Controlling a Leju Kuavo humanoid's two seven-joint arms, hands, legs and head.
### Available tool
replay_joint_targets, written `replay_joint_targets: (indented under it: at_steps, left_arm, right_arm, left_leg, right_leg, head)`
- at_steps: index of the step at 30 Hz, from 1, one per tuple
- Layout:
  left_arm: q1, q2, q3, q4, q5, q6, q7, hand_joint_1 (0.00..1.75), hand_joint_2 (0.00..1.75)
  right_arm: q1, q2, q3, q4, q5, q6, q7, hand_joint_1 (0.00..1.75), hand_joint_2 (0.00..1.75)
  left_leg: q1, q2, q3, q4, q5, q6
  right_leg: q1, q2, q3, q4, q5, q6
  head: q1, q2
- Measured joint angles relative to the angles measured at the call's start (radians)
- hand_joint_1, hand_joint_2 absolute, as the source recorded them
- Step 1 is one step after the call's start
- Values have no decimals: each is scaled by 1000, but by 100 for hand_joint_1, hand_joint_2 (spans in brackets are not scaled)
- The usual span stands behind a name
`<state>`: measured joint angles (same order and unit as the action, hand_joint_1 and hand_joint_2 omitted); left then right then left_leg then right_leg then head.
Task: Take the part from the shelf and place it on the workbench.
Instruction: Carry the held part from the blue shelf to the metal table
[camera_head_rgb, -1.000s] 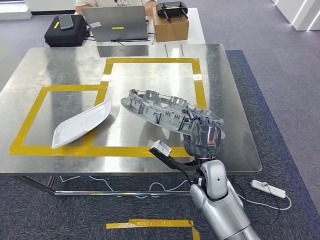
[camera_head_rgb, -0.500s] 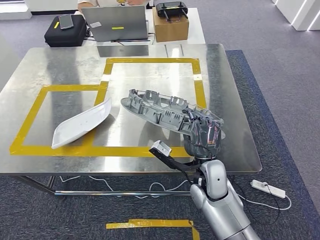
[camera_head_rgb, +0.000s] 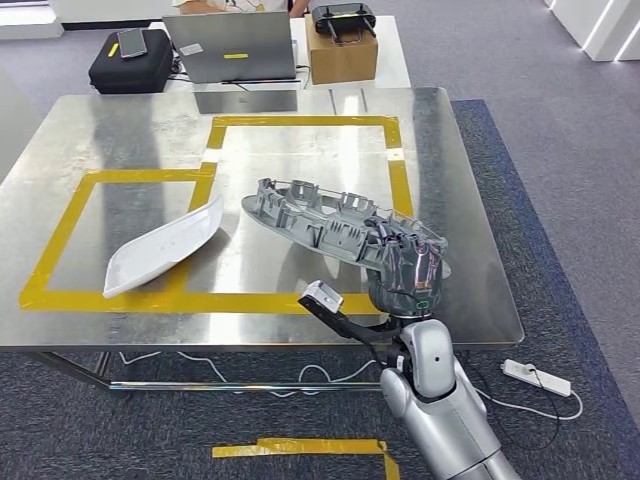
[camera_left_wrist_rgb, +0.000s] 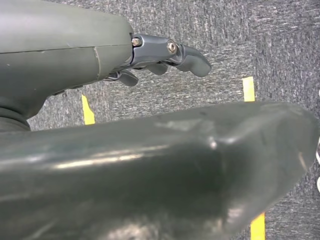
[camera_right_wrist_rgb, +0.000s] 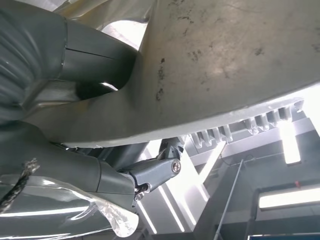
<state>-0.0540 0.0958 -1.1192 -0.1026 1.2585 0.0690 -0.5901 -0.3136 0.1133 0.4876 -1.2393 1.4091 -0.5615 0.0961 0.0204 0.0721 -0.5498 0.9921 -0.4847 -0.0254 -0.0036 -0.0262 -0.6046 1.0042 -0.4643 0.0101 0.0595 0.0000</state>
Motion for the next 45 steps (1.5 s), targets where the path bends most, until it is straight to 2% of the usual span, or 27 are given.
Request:
replay_joint_targets:
  at_steps: [22, 26, 30, 45]
  left_arm:
    - [0, 0, 0, 0, 0, 0, 0, 0, 0]
    - [0, 0, 0, 0, 0, 0, 0, 0, 175]
    - [0, 0, 0, 0, 0, 0, 0, 0, 0]
    - [0, 0, 0, 0, 0, 0, 0, 0, 0]
  right_arm:
    - [0, 0, 0, 0, 0, 0, 0, 175, 175]
    - [0, 0, 0, 0, 0, 0, 0, 0, 175]
    - [-1, 0, 0, 0, 0, 0, 0, 0, 175]
    - [-2, 0, 0, 0, 0, 0, 0, 0, 175]
  left_leg:
    - [0, 0, 0, 0, 0, 0]
    - [0, 0, 0, 0, 0, 0]
    - [0, 0, 0, 0, 0, 0]
    - [0, 0, 0, 0, 0, 0]
  right_leg:
    - [0, 0, 0, 0, 0, 0]
    - [0, 0, 0, 0, 0, 0]
    - [0, 0, 0, 0, 0, 0]
    - [0, 0, 0, 0, 0, 0]
  head:
    - [0, 0]
    - [0, 0]
    - [0, 0]
    - [0, 0]
